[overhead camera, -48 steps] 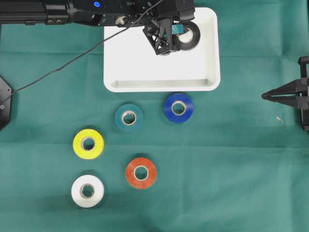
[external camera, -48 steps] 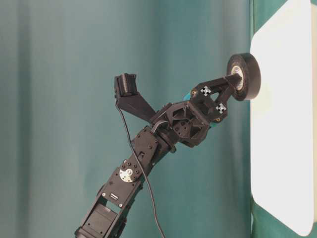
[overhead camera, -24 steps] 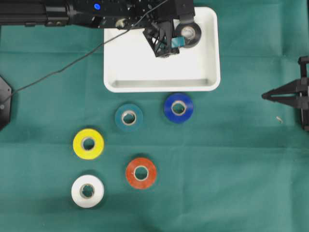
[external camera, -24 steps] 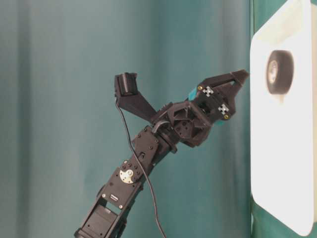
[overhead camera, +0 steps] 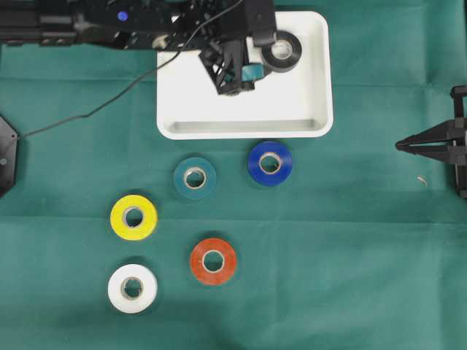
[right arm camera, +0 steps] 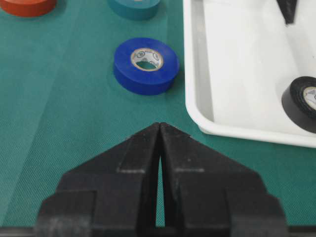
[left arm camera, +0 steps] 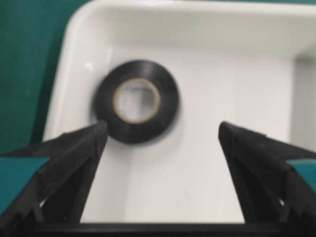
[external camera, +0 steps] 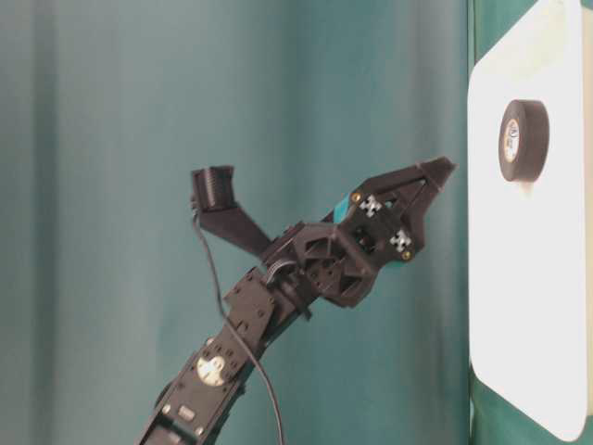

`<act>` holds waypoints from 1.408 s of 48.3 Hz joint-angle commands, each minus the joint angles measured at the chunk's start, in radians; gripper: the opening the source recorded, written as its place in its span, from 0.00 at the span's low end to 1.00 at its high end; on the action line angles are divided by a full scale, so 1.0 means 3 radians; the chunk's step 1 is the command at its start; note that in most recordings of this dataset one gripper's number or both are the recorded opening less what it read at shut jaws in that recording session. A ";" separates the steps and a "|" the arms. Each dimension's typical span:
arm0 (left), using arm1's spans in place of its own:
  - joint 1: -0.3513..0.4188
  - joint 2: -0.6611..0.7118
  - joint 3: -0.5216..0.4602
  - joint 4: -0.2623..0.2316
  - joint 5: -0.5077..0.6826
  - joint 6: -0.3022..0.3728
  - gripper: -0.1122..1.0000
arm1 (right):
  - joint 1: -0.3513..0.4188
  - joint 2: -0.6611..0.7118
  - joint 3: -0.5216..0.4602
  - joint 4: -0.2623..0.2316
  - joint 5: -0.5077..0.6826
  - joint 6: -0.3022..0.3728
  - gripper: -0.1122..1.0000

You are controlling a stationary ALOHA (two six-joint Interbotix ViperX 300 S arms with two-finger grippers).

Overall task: Put the tape into the white case with the left arm.
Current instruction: 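Open the left gripper and withdraw it to the left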

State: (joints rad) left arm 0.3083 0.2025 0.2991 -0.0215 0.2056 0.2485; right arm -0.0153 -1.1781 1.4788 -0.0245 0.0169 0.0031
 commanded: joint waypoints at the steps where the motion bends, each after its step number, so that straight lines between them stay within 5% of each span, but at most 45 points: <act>1: -0.0077 -0.0251 0.0061 -0.0005 -0.0020 -0.0010 0.99 | -0.0005 0.0036 -0.0036 -0.0005 -0.0031 0.0005 0.02; 34: -0.0501 -0.1104 0.0987 -0.0015 -0.0036 -0.0031 0.99 | 0.0000 0.0031 -0.0031 -0.0005 -0.0031 0.0005 0.02; 60: -0.0680 -0.1989 0.1953 -0.0020 -0.0557 -0.0031 0.99 | 0.0000 0.0026 -0.0031 -0.0005 -0.0031 0.0005 0.02; 68: -0.0782 -0.2194 0.2112 -0.0026 -0.0557 -0.0199 0.99 | 0.0000 0.0026 -0.0031 -0.0005 -0.0031 0.0005 0.02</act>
State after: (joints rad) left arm 0.0905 -0.4234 0.9311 -0.0261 0.0476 0.2102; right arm -0.0153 -1.1781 1.4803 -0.0261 0.0169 0.0031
